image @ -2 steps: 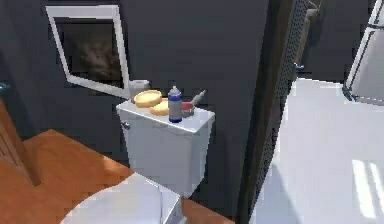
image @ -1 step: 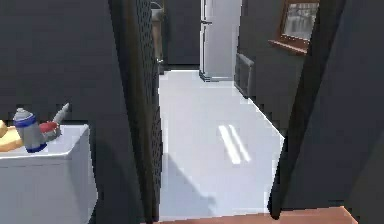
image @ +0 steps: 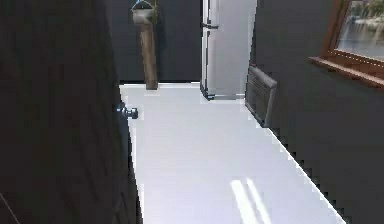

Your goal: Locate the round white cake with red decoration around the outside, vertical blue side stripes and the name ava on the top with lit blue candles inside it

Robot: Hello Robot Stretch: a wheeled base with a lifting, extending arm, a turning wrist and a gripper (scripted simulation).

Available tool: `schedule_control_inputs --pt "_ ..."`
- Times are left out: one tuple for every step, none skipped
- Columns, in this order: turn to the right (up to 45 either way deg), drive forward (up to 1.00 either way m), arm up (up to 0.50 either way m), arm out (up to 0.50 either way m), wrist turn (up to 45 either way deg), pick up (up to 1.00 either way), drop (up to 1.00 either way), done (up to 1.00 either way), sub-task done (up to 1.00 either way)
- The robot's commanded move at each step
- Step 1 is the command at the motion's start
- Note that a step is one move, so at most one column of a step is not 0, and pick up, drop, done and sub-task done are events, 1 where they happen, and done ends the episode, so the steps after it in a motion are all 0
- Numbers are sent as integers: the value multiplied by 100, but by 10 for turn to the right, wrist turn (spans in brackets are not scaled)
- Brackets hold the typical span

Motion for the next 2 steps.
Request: schedule_control_inputs --pt "0 100 0 0 0 0 0 0 0" --pt "180 0 0 0 0 0 0 0 0"
